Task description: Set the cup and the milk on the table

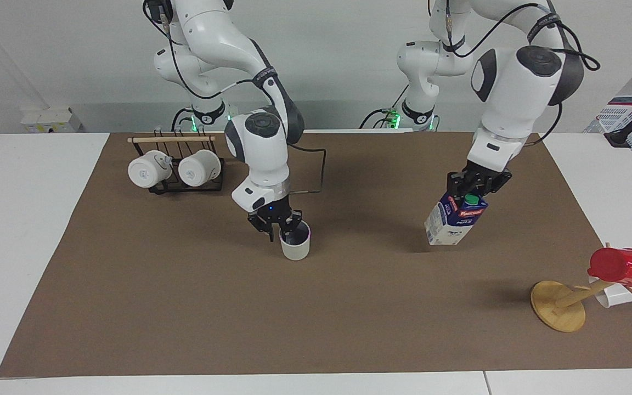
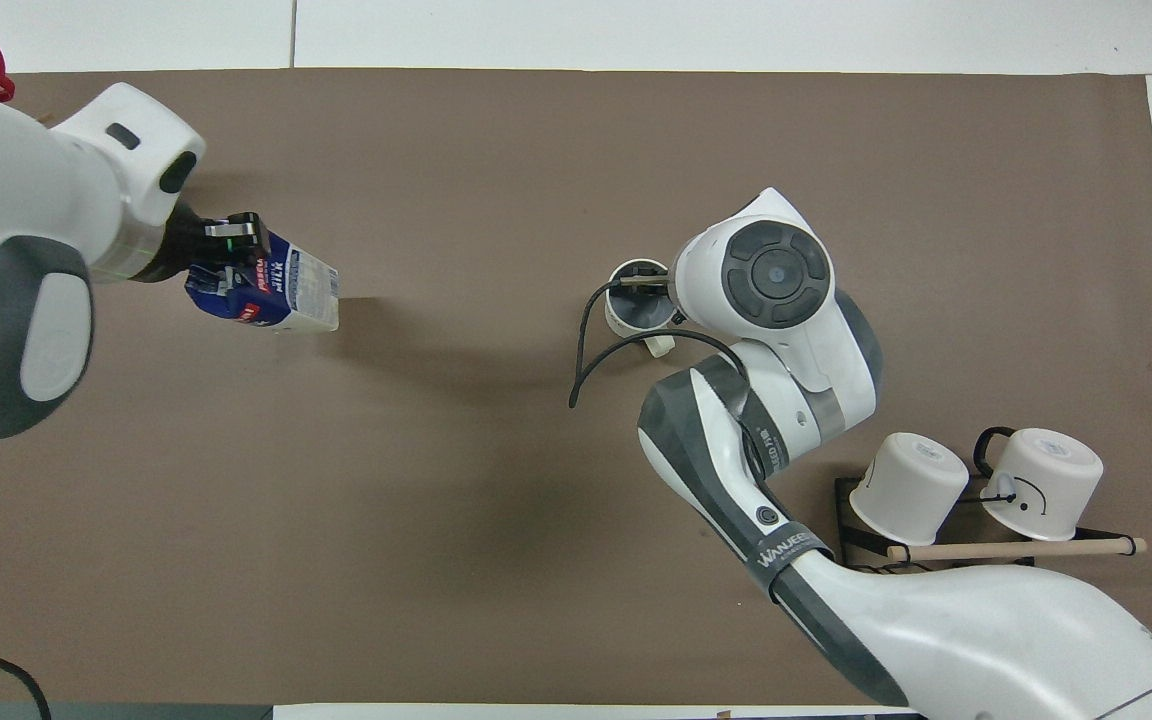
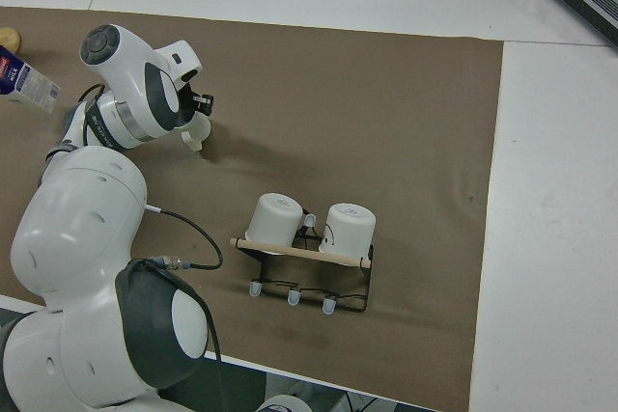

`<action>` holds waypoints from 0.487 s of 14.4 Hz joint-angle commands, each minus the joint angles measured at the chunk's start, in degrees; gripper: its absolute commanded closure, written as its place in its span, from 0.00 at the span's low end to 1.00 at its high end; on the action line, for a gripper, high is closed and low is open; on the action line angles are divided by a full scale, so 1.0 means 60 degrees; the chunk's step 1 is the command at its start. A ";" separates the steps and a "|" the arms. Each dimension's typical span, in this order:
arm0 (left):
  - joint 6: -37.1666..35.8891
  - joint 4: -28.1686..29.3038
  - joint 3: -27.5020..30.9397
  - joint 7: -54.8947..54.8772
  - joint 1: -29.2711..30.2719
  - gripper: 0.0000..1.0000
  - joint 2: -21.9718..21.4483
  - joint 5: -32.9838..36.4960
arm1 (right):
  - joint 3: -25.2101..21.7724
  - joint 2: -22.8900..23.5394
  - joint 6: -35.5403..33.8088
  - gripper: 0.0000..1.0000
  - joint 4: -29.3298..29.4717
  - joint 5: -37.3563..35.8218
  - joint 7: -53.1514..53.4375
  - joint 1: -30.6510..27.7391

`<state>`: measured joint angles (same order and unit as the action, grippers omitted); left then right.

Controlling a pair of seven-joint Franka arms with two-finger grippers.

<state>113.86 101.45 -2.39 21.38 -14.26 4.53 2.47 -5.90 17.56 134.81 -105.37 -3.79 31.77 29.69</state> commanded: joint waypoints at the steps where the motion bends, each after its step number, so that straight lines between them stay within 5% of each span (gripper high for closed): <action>1: 0.0256 -0.0282 0.0105 0.1427 -0.1091 1.00 0.0489 0.0321 | 0.0047 -0.0946 -0.0815 0.00 -0.0031 -0.0217 0.0095 -0.0493; 7: 0.0257 -0.1743 0.0119 0.4576 -0.3011 1.00 0.1878 0.0672 | 0.0047 -0.2250 -0.3772 0.00 0.0511 -0.0056 -0.2200 -0.2117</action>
<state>115.84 97.19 -2.58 43.85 -29.44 10.62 5.00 -6.07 6.03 116.38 -102.50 -3.81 23.31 20.40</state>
